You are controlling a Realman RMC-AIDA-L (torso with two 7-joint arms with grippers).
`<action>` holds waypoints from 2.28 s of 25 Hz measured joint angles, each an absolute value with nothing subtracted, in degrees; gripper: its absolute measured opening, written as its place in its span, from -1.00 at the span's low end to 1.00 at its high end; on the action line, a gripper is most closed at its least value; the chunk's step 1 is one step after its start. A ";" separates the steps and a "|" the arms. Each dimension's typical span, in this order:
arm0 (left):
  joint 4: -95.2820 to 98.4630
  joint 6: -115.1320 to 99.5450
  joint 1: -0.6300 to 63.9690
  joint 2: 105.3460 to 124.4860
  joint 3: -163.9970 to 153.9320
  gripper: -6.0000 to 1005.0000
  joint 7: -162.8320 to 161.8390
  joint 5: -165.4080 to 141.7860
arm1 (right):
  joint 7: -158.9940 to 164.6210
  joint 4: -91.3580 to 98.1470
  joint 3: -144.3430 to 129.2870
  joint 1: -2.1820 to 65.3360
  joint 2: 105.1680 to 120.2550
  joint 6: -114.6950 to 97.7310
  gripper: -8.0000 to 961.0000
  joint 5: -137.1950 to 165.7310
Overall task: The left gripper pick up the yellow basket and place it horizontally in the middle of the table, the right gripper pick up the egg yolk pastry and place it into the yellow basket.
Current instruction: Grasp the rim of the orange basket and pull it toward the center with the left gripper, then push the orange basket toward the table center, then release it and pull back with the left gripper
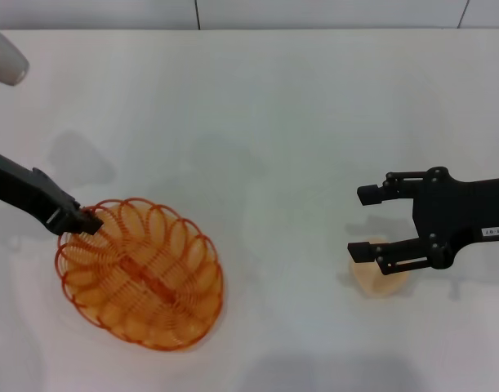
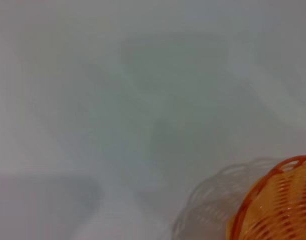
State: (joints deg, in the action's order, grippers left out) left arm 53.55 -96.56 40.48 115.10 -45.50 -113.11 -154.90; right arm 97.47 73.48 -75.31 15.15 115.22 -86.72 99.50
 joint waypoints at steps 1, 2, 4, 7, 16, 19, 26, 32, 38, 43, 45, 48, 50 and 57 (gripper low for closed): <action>54.25 -97.32 40.33 115.04 -45.44 -0.80 -113.29 -154.12 | 97.47 73.48 -75.30 15.13 115.22 -86.69 0.67 99.49; 54.66 -97.75 40.22 115.00 -45.38 -0.81 -113.46 -153.64 | 97.47 73.48 -75.31 15.11 115.22 -86.65 0.67 99.49; 55.85 -98.79 39.97 114.97 -44.60 -0.81 -114.31 -152.08 | 97.47 73.48 -75.31 15.11 115.22 -86.55 0.67 99.49; 57.42 -100.14 39.84 115.09 -42.59 -0.82 -116.48 -150.19 | 97.47 73.48 -75.31 15.16 115.22 -86.44 0.67 99.49; 59.63 -99.87 39.80 115.52 -42.38 -0.83 -125.38 -148.47 | 97.47 73.25 -75.32 15.53 115.23 -86.23 0.67 99.49; 59.63 -98.80 39.97 115.52 -42.26 -0.84 -129.05 -148.24 | 97.47 73.18 -75.32 15.54 115.22 -86.22 0.66 99.48; 59.59 -95.73 40.39 115.30 -42.41 -0.82 -138.41 -147.61 | 97.47 73.19 -75.32 15.58 115.22 -86.21 0.66 99.35; 59.18 -92.67 40.50 115.80 -42.66 -0.80 -143.26 -147.58 | 97.47 73.18 -75.32 15.65 115.22 -86.18 0.66 98.97; 57.40 -89.66 41.02 116.13 -42.82 -0.78 -144.07 -147.12 | 97.47 73.09 -75.32 15.65 115.22 -86.24 0.66 98.82; 52.15 -86.42 43.63 116.76 -43.04 -0.76 -143.04 -146.86 | 97.47 73.24 -75.32 15.66 115.22 -86.61 0.65 98.78; 50.87 -85.19 44.36 117.29 -43.71 -0.76 -142.78 -146.86 | 97.47 73.34 -75.32 15.67 115.22 -86.66 0.65 98.76; 49.39 -83.55 44.97 117.78 -44.68 -0.75 -142.66 -146.76 | 97.47 73.45 -75.32 15.67 115.22 -86.72 0.65 98.71; 48.28 -82.05 45.28 118.21 -45.04 -0.74 -142.51 -146.68 | 97.47 73.47 -75.32 15.67 115.22 -86.74 0.65 98.69; 44.71 -79.03 46.30 118.80 -45.16 -0.72 -142.23 -145.63 | 97.51 73.48 -75.32 15.65 115.22 -86.78 0.65 98.69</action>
State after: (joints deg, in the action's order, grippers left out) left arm 44.71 -79.03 46.30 118.80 -45.16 -142.23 -145.63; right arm 97.51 73.48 -75.32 15.65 115.22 -86.78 98.69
